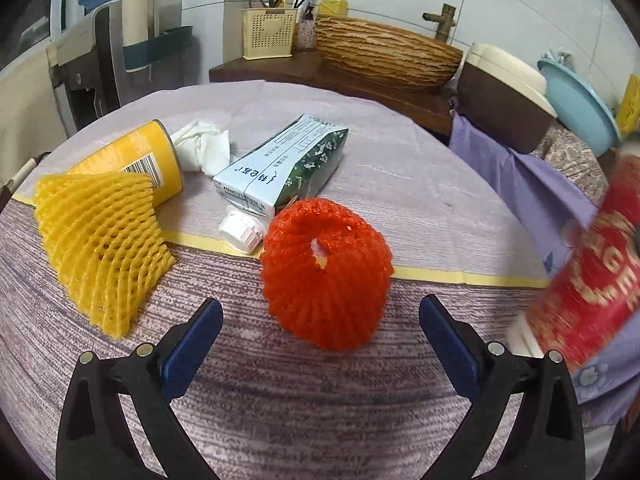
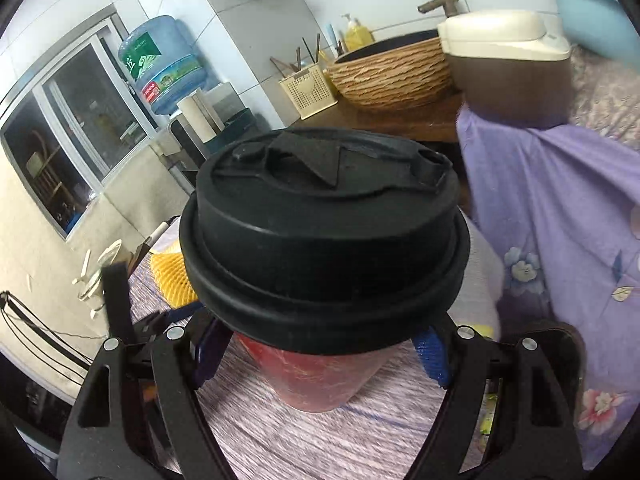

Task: Collect trash
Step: 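Lift the red cup with the right tool while the left tool reaches the orange net, then carry the red cup over the bin and open the right tool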

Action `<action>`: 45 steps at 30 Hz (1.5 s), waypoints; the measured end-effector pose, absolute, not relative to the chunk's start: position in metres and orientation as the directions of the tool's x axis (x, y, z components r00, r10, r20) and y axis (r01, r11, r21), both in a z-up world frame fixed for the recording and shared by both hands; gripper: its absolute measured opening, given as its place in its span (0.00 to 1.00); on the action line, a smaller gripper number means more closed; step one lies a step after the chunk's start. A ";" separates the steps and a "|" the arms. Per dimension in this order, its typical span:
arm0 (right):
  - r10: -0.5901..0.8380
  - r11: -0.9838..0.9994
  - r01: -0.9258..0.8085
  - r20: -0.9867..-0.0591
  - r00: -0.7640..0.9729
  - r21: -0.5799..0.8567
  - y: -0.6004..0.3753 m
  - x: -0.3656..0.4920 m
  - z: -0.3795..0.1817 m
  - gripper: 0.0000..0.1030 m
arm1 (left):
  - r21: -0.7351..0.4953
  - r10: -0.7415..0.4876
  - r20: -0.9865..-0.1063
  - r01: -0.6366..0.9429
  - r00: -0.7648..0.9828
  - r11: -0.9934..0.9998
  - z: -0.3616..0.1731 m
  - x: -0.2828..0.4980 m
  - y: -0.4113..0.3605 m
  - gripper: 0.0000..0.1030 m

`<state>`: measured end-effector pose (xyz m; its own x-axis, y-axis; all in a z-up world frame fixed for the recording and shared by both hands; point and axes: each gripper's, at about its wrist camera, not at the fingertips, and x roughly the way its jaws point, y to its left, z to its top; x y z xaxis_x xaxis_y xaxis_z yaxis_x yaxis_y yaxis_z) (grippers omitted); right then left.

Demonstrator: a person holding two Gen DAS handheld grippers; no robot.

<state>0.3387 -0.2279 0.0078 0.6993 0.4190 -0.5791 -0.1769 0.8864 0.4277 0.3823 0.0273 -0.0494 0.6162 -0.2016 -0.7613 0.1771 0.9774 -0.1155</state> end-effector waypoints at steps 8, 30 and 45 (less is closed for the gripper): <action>0.390 0.906 -0.188 -0.571 0.723 0.380 -0.236 0.303 -0.002 0.76 | -0.169 -0.212 -0.766 0.128 0.607 0.977 -0.060 0.387 0.030 0.39; 0.342 0.907 -0.150 -0.480 0.808 0.394 -0.276 0.217 -0.011 0.76 | -0.116 -0.305 -0.603 0.297 0.737 0.948 -0.006 0.233 0.008 0.29; 0.138 0.932 0.095 -0.585 0.799 0.349 -0.368 0.169 -0.062 0.76 | -0.125 -0.455 -0.556 0.472 0.695 0.873 -0.013 0.164 -0.077 0.29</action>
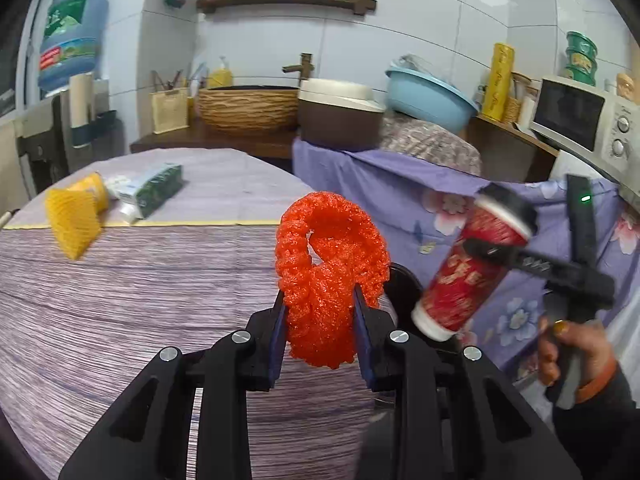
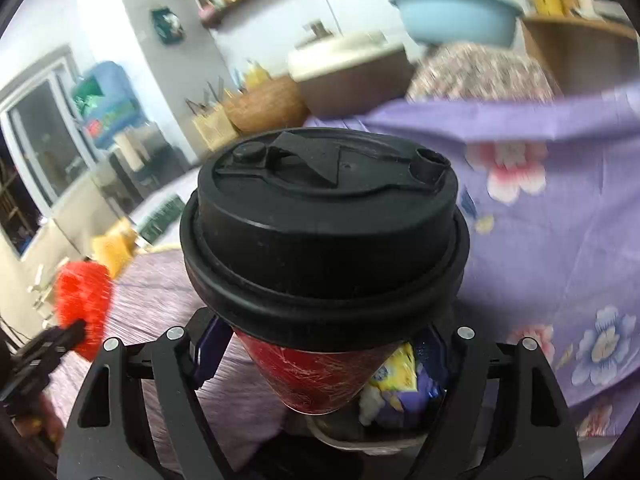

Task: Collect trash
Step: 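Carry the red cup over the bin and open the right tool, then carry the orange net over the bin and open the left tool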

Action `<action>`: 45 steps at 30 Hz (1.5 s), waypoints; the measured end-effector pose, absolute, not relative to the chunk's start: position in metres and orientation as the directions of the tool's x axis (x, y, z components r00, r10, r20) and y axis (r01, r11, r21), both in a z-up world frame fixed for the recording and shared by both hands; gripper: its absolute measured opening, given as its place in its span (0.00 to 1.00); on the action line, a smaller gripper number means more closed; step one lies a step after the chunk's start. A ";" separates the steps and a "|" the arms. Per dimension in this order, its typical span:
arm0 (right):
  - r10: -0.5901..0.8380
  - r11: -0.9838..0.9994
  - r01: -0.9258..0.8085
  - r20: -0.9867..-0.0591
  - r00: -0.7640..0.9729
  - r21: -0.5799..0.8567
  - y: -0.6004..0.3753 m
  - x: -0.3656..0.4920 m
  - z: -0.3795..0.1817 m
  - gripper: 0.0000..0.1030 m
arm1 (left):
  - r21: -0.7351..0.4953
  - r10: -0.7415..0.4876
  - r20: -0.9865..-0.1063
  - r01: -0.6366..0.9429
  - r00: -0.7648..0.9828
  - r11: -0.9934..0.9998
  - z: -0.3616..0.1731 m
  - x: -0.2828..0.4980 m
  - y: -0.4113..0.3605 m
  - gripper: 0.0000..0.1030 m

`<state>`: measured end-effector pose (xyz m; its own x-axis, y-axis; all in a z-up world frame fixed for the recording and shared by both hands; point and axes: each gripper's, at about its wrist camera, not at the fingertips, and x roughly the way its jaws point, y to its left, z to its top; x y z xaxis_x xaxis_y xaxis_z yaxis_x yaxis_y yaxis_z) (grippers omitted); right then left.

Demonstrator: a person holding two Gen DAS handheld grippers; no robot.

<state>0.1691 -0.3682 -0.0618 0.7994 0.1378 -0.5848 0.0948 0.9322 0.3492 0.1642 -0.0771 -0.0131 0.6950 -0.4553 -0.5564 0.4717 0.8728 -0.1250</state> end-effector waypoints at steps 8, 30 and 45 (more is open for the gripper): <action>0.078 0.960 0.154 -0.753 0.654 0.233 -0.367 0.211 -0.150 0.76 | -0.136 -0.503 -0.577 0.531 0.644 0.836 -0.029 0.149 -0.118 0.29; 0.066 0.970 0.202 -0.941 0.332 0.139 -0.354 0.287 -0.265 0.80 | -0.145 -0.506 -0.631 0.551 0.588 0.822 -0.052 0.151 -0.139 0.29; -0.020 0.952 0.266 -0.833 0.553 0.154 -0.399 0.215 -0.173 0.81 | -0.150 -0.518 -0.699 0.606 0.494 0.781 -0.086 0.162 -0.185 0.29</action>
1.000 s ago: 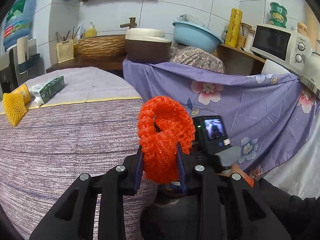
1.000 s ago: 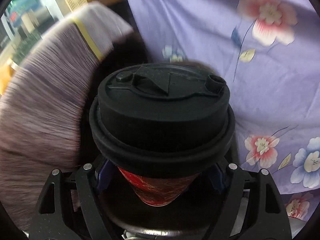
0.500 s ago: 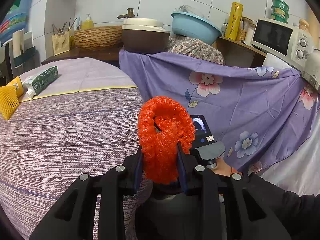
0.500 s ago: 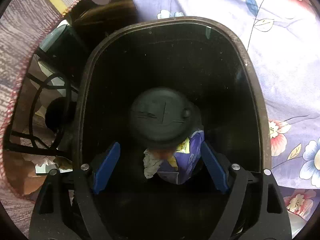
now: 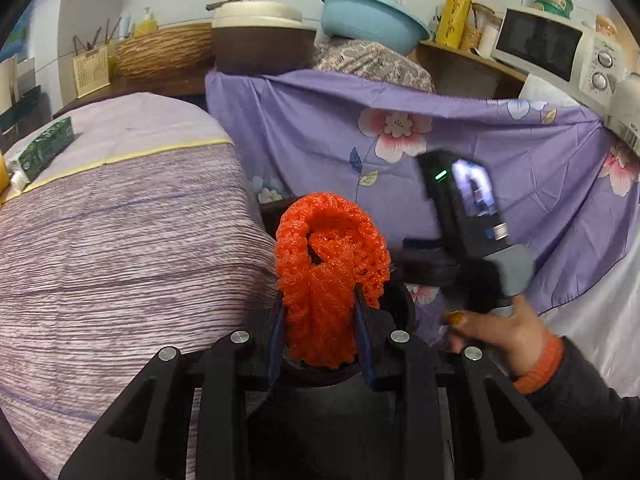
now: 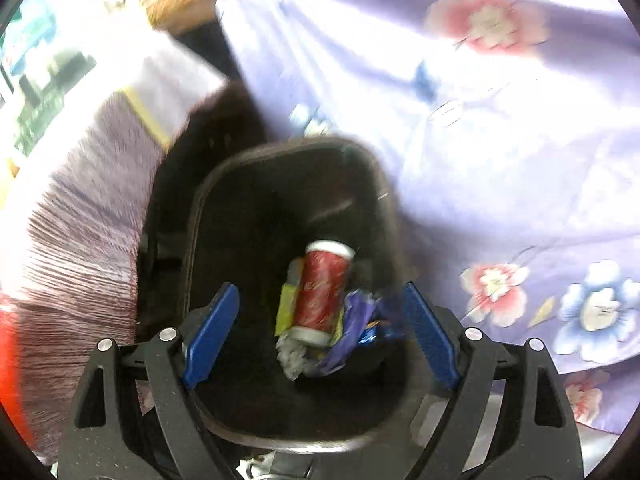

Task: Collect trash
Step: 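Carry the orange net over the bin and open the left tool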

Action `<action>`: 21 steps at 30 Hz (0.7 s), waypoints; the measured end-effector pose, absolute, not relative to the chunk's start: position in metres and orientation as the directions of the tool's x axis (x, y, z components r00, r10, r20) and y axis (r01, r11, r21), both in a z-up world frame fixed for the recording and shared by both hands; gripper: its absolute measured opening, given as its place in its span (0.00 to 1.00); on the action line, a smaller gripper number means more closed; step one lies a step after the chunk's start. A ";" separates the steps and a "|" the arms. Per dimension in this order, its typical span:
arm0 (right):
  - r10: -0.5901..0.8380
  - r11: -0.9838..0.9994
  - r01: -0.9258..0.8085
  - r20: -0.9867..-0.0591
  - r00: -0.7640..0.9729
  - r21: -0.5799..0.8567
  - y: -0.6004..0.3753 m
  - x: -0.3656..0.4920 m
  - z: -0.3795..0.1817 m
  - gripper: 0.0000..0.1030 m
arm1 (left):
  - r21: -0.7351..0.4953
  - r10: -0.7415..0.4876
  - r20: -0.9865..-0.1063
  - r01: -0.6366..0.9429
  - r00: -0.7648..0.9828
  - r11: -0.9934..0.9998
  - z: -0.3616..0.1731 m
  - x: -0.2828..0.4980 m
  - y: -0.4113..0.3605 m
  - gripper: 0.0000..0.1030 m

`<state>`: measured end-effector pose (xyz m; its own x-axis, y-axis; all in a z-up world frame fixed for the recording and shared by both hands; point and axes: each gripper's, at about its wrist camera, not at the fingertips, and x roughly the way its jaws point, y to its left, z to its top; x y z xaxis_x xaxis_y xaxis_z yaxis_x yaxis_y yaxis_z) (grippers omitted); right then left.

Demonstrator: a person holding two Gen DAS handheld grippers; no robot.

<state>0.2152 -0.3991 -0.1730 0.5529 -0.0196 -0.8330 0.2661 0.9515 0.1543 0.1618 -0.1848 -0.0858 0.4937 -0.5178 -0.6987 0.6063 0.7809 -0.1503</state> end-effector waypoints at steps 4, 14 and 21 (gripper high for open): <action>-0.053 0.932 0.314 -0.790 0.611 0.180 -0.423 0.189 -0.147 0.81 | -0.130 -0.501 -0.734 0.630 0.458 0.766 -0.107 0.168 -0.211 0.29; -0.161 0.897 0.398 -0.695 0.700 0.193 -0.457 0.147 -0.113 0.85 | -0.080 -0.446 -0.799 0.663 0.404 0.744 -0.158 0.181 -0.257 0.30; -0.164 0.879 0.418 -0.677 0.717 0.230 -0.464 0.133 -0.114 0.85 | -0.034 -0.386 -0.835 0.663 0.393 0.748 -0.187 0.198 -0.274 0.37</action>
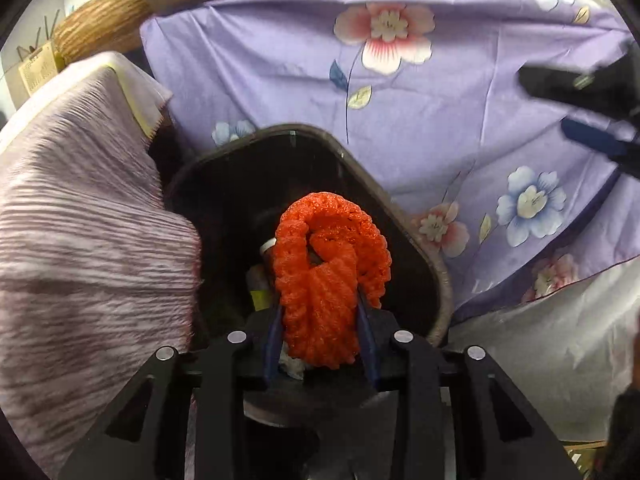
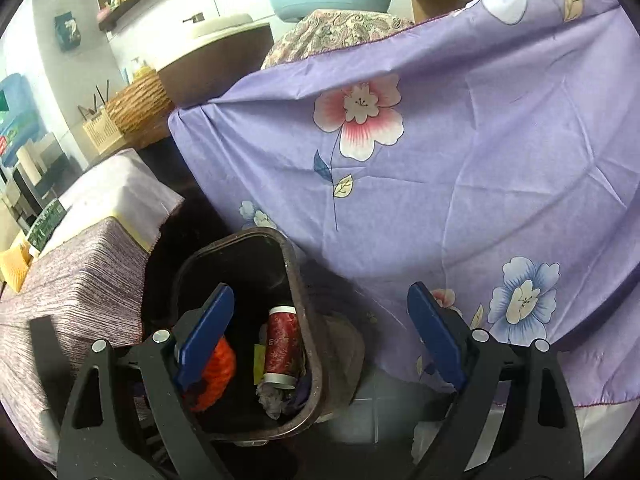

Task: Collect trash
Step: 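Carry the orange net over the bin and open the left tool, then move both open tools back over the table toward the remaining trash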

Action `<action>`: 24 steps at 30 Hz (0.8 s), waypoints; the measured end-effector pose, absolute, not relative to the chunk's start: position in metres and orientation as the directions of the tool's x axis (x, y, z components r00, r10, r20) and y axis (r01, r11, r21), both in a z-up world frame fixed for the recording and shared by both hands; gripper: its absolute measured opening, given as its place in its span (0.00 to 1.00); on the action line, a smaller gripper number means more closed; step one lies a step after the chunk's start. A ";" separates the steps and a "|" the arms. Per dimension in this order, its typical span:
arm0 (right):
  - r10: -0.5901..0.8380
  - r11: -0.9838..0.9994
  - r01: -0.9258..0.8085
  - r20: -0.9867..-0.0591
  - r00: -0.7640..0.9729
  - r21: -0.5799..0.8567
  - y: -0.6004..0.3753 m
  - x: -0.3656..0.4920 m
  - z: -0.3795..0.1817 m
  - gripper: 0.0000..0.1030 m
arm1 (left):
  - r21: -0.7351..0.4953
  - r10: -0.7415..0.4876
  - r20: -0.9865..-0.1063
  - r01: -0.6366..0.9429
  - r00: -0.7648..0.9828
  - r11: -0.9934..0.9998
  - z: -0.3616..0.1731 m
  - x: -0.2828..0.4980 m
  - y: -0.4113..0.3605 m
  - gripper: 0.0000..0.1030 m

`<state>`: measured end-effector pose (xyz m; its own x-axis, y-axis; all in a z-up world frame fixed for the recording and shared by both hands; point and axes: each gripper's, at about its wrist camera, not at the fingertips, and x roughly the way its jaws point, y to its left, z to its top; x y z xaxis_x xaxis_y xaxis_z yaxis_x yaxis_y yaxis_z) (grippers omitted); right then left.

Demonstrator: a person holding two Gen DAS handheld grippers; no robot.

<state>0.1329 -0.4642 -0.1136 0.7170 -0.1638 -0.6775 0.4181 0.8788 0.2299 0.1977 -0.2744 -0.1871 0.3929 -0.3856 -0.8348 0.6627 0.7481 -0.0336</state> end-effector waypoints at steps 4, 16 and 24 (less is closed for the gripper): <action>-0.162 0.883 0.408 -0.664 0.729 0.232 -0.461 0.130 -0.109 0.85 | -0.014 -0.366 -0.839 0.657 0.403 0.754 -0.194 0.200 -0.278 0.69; -0.175 0.870 0.421 -0.639 0.749 0.256 -0.468 0.125 -0.104 0.86 | -0.046 -0.474 -0.782 0.719 0.406 0.693 -0.157 0.156 -0.266 0.91; -0.125 0.882 0.381 -0.641 0.757 0.278 -0.455 0.135 -0.104 0.86 | -0.061 -0.504 -0.746 0.710 0.435 0.702 -0.122 0.137 -0.229 0.94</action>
